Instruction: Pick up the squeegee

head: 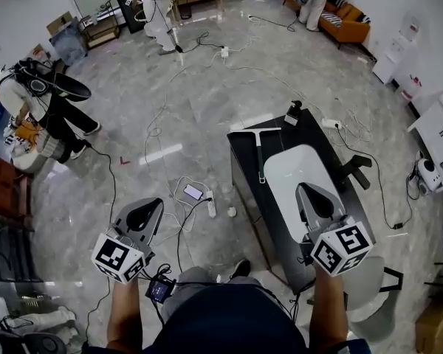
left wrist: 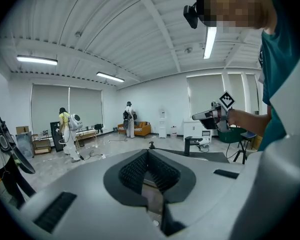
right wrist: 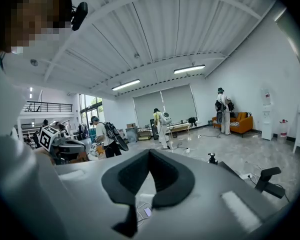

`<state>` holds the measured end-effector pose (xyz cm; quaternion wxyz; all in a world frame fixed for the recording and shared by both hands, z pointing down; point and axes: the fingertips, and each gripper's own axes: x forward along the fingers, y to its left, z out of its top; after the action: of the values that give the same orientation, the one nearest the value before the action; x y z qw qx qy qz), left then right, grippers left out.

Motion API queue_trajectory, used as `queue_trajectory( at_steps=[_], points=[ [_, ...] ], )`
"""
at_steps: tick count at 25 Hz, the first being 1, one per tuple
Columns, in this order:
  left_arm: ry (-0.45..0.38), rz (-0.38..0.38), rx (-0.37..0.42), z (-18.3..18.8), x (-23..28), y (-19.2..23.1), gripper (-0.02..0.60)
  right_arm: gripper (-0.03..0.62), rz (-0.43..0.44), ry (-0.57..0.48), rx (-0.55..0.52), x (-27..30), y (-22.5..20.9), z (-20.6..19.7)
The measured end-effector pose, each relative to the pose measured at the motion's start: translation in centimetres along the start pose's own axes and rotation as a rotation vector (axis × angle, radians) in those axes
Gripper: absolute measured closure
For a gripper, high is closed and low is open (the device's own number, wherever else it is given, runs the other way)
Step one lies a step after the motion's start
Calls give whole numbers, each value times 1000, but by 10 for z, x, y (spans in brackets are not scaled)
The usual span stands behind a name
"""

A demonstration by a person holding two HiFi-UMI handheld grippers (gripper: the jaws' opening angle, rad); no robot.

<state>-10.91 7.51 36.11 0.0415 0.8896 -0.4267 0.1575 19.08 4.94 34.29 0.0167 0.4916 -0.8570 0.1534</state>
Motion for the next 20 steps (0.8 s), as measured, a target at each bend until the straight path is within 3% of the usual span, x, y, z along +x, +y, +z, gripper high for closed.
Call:
queue_trajectory(
  at_steps=[7, 20],
  points=[
    [16, -31, -2, 1, 32, 19, 575, 585, -36, 21, 22, 19, -22, -5],
    [-67, -231, 31, 31, 112, 108, 575, 585, -228, 0, 6, 79, -20, 18]
  ],
)
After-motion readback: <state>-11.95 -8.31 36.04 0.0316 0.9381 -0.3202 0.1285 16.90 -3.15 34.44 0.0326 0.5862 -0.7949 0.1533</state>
